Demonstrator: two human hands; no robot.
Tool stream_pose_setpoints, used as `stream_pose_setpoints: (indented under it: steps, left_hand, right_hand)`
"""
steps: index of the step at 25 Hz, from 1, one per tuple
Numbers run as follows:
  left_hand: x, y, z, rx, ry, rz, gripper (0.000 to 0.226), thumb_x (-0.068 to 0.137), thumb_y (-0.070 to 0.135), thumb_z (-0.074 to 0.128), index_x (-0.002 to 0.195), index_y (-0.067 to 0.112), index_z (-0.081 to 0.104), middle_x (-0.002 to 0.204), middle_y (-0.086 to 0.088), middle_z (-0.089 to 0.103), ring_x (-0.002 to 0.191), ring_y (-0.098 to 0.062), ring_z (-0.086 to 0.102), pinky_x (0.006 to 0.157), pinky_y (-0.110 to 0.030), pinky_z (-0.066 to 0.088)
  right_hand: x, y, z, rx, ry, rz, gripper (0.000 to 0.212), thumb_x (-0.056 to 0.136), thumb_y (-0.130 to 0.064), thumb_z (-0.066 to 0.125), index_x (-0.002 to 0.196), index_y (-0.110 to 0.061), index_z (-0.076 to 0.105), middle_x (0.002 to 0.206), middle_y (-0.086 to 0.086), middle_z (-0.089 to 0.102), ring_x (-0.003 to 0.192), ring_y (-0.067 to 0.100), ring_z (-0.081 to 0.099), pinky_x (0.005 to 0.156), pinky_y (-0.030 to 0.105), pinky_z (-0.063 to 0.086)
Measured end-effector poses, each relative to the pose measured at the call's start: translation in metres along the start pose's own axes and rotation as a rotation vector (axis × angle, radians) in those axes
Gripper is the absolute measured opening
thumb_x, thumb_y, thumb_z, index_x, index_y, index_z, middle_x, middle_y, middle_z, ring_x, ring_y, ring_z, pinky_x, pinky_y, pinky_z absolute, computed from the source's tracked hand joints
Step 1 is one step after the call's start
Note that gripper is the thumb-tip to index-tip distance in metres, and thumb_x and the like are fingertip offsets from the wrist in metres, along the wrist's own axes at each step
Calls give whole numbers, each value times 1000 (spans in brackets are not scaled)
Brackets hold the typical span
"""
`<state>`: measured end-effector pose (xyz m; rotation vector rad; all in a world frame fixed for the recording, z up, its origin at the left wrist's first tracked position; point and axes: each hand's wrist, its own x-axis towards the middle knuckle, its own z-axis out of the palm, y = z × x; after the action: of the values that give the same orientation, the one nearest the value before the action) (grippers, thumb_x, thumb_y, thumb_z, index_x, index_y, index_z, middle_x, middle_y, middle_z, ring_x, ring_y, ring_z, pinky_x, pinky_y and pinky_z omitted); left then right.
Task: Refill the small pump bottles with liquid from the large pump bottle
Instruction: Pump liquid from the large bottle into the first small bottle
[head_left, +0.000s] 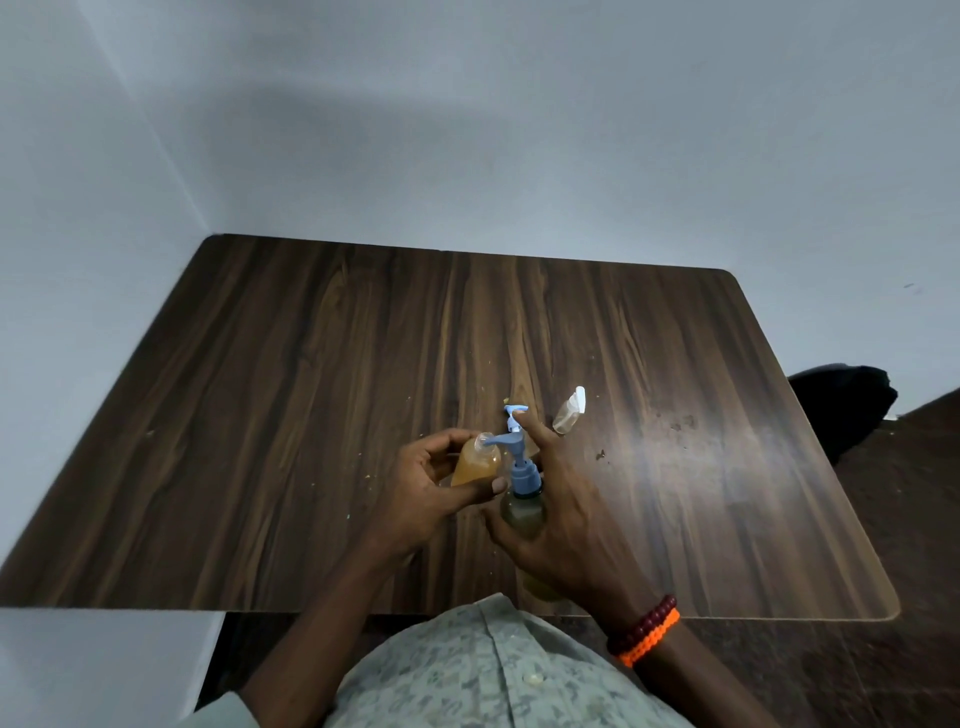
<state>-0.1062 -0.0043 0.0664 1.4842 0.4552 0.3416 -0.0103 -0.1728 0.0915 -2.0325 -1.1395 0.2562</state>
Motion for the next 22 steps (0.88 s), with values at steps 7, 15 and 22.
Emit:
stream_pose_setpoints:
  steps: [7, 15, 22]
  left_hand:
    - [0, -1, -6, -19, 100, -28, 50, 65, 24, 98, 111, 20, 77, 112, 1, 82, 107, -15, 77, 88, -26, 63]
    - [-13, -11, -44, 11, 284, -72, 44, 67, 10, 91, 108, 18, 79, 109, 0, 83, 103, -15, 78, 90, -31, 61]
    - [-15, -17, -61, 11, 307, -137, 46, 60, 19, 92, 105, 21, 81, 109, -3, 83, 104, -21, 79, 92, -34, 63]
  right_hand:
    - [10, 12, 11, 190, -17, 3, 77, 72, -41, 90, 134, -31, 47, 128, -20, 57, 118, -10, 55, 102, 12, 48]
    - [99, 45, 57, 149, 43, 93, 48, 70, -42, 91, 106, -27, 63, 105, -8, 62, 100, -3, 58, 88, 11, 45]
    - [168, 65, 107, 148, 11, 119, 52, 64, -40, 95, 105, -23, 70, 101, 2, 63, 93, 17, 61, 83, 32, 52]
